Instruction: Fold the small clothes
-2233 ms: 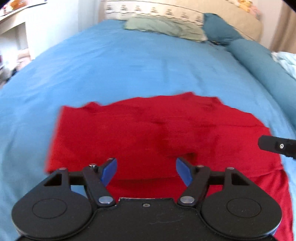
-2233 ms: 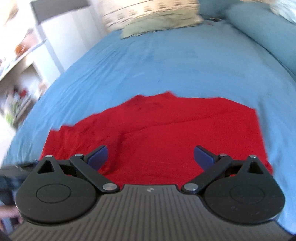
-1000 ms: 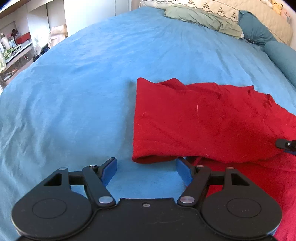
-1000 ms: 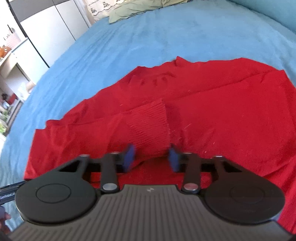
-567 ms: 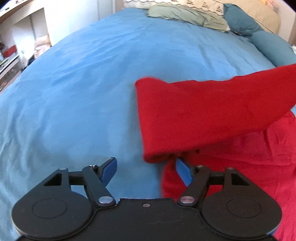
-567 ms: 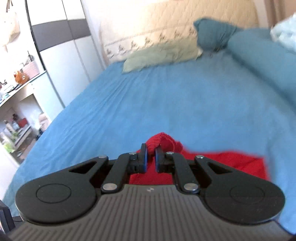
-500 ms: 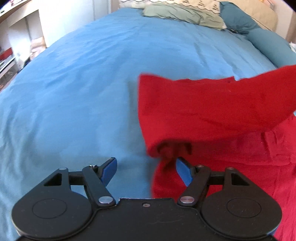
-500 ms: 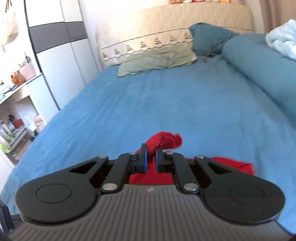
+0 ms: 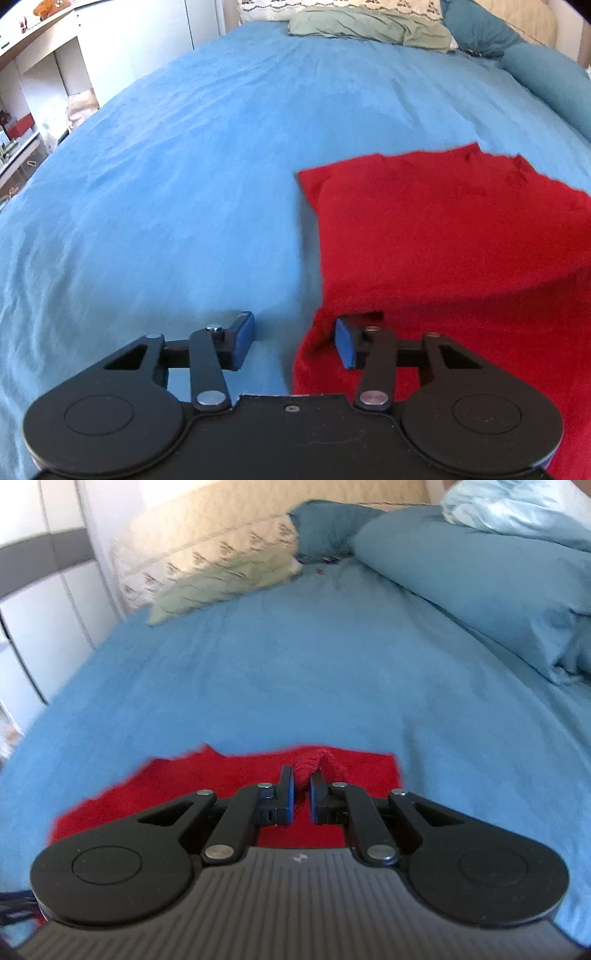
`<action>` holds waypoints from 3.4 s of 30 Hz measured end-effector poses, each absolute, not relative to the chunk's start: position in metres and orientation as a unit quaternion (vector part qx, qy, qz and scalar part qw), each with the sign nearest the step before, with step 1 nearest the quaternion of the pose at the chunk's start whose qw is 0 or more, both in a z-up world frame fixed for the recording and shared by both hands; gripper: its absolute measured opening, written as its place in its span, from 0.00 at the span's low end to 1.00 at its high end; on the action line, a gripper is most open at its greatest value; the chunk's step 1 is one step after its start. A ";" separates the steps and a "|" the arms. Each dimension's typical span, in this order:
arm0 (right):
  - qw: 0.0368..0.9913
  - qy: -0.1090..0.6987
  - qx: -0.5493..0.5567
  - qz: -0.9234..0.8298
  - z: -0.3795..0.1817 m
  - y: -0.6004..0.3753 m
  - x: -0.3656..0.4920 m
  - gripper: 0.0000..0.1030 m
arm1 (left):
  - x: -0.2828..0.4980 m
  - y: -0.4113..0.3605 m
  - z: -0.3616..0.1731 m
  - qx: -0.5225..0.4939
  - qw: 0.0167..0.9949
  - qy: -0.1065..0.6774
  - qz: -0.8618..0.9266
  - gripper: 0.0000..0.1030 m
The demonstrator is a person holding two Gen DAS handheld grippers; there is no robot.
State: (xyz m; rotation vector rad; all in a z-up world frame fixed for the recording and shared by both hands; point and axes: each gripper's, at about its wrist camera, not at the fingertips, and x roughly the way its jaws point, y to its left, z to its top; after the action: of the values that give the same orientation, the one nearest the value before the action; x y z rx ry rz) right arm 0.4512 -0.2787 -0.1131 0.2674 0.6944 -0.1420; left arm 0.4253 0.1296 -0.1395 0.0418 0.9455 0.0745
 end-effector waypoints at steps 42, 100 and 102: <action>0.928 0.370 0.030 0.015 -0.187 -0.266 0.510 1.00 | 0.449 0.089 -0.144 -0.024 0.877 0.476 -0.054 0.80; 0.804 0.589 0.079 -0.001 -0.156 -0.306 0.144 0.22 | 0.175 0.121 -0.119 0.022 0.794 0.603 -0.076 0.05; 0.804 0.587 0.092 -0.001 -0.149 -0.308 0.145 0.21 | 0.178 0.121 -0.111 0.021 0.794 0.603 -0.076 0.05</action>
State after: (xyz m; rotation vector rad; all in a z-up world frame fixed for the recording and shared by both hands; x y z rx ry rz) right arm 0.1453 -0.3082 -0.1488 0.1961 1.2578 -0.0032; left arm 0.1777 0.1213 -0.1107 0.0441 1.2971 -0.1644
